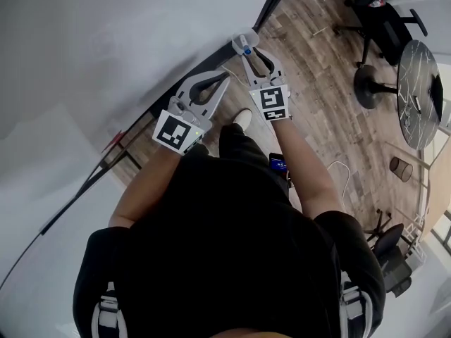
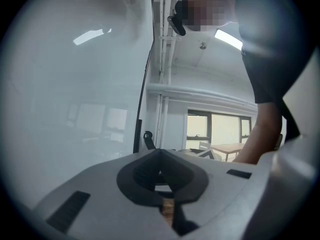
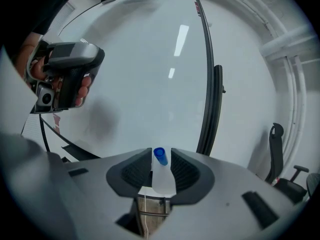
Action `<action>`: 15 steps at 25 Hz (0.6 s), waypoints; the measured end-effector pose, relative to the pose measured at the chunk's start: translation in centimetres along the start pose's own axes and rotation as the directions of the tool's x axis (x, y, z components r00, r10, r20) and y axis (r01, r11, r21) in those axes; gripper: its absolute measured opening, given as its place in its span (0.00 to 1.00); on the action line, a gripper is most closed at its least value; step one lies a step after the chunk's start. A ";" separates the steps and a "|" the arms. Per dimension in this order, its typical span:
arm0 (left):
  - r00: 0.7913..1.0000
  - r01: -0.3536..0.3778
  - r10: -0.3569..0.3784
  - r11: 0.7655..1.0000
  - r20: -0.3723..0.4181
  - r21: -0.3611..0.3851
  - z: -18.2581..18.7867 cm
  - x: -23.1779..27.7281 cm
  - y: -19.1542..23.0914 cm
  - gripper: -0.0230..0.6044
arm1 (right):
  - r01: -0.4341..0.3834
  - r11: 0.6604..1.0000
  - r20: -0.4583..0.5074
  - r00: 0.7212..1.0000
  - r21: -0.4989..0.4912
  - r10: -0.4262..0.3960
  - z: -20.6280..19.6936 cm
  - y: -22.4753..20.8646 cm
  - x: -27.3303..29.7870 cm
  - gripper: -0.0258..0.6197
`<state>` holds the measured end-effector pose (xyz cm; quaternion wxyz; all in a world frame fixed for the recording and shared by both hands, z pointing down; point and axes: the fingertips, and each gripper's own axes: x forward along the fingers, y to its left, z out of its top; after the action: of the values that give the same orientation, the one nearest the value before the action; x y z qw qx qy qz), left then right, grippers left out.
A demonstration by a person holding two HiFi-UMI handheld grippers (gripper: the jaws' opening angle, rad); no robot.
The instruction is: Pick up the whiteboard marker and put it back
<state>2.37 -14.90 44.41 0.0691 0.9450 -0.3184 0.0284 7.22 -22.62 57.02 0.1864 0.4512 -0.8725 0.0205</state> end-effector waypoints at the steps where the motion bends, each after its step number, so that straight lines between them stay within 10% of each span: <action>1: 1.000 -0.005 0.005 1.000 0.002 -0.001 0.0 0.0 0.1 0.04 | -0.002 1.000 -0.001 1.000 -0.010 0.002 -0.1 0.1 0.2 0.22; 15: 0.999 -0.042 0.041 0.999 -0.012 -0.015 -0.8 0.5 0.8 0.04 | -0.017 0.997 -0.006 1.000 -0.075 0.016 -0.8 -0.3 1.6 0.17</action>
<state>2.25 -15.75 45.33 0.0776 0.9375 -0.3377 0.0331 6.89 -23.89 58.25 0.2055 0.4365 -0.8759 -0.0097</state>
